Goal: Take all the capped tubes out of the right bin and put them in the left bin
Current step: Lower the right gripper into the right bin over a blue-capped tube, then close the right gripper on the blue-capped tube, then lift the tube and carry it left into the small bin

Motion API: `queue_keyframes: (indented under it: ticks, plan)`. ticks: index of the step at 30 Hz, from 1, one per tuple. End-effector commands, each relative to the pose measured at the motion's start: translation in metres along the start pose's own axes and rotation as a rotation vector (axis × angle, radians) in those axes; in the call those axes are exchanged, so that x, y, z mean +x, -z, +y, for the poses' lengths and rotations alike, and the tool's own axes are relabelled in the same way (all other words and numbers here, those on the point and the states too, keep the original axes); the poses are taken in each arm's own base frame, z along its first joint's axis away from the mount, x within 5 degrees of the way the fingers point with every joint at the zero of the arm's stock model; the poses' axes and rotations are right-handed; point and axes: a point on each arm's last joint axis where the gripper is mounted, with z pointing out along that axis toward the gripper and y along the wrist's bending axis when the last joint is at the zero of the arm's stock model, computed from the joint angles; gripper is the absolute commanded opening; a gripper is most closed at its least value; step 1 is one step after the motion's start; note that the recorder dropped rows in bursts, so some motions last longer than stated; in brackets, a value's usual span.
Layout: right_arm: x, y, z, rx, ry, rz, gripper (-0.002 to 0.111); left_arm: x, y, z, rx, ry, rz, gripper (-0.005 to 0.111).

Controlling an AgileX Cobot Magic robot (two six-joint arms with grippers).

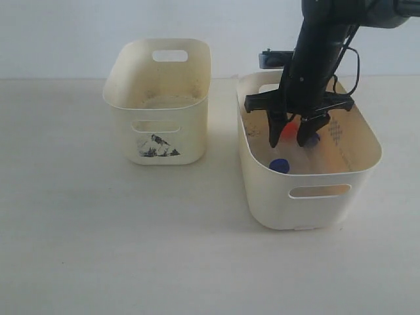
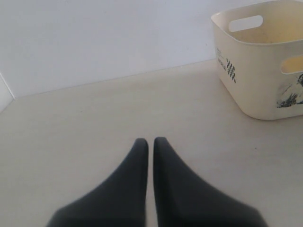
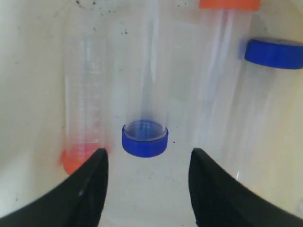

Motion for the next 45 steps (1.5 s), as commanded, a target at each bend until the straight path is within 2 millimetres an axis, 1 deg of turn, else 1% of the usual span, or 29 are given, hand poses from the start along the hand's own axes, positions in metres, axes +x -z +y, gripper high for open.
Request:
queue_keyframes:
  ticks: [1, 3, 5, 10, 14, 20, 28, 29, 31, 35, 36, 37, 40, 43, 45]
  plan:
    - [-0.001, -0.009, 0.001, -0.005, -0.019, 0.023, 0.050, -0.002, 0.000, 0.000, 0.002, 0.017, -0.013, 0.004]
    - [-0.002, -0.019, 0.000, -0.009, -0.025, 0.047, 0.050, -0.002, 0.000, 0.000, 0.002, 0.017, -0.013, 0.004]
    - [-0.003, -0.025, 0.000, -0.007, -0.027, 0.051, 0.050, -0.002, 0.000, 0.000, 0.002, 0.017, -0.013, 0.004]
    - [-0.009, -0.028, 0.000, -0.013, -0.037, -0.004, 0.050, -0.002, 0.000, 0.000, 0.002, 0.017, -0.013, 0.004]
    - [-0.011, -0.030, 0.003, -0.050, -0.058, -0.022, 0.050, -0.002, 0.000, 0.000, 0.002, 0.017, -0.013, 0.004]
    - [-0.012, -0.046, 0.001, -0.049, -0.066, 0.011, 0.050, -0.002, 0.000, 0.000, 0.002, 0.017, -0.013, 0.004]
    - [-0.012, -0.060, -0.001, -0.034, -0.067, 0.045, 0.050, -0.002, 0.000, 0.000, 0.002, 0.017, -0.013, 0.004]
    - [-0.012, -0.061, -0.001, -0.033, -0.072, 0.047, 0.049, -0.002, 0.000, 0.000, 0.002, 0.017, -0.013, 0.004]
    - [-0.012, -0.060, -0.001, -0.032, -0.071, 0.047, 0.040, -0.002, 0.000, 0.000, 0.002, 0.017, -0.013, 0.004]
    - [-0.011, -0.056, -0.001, -0.032, -0.067, 0.048, 0.005, -0.002, 0.000, 0.000, 0.002, 0.017, -0.013, 0.004]
    - [-0.011, -0.053, -0.001, -0.033, -0.062, 0.046, 0.000, -0.002, 0.000, 0.000, 0.002, 0.017, -0.013, 0.004]
    - [-0.010, -0.051, 0.000, -0.033, -0.056, 0.049, 0.000, -0.002, 0.000, 0.000, 0.002, 0.017, -0.013, 0.004]
    - [-0.007, -0.035, 0.001, -0.031, -0.033, 0.036, 0.000, -0.002, 0.000, 0.000, 0.002, 0.017, -0.013, 0.004]
    - [-0.001, -0.012, 0.002, -0.026, -0.004, 0.030, 0.000, -0.002, 0.000, 0.000, 0.002, 0.017, -0.013, 0.004]
    - [0.001, 0.010, 0.003, -0.029, 0.030, -0.019, 0.000, -0.002, 0.000, 0.000, 0.002, 0.017, -0.013, 0.004]
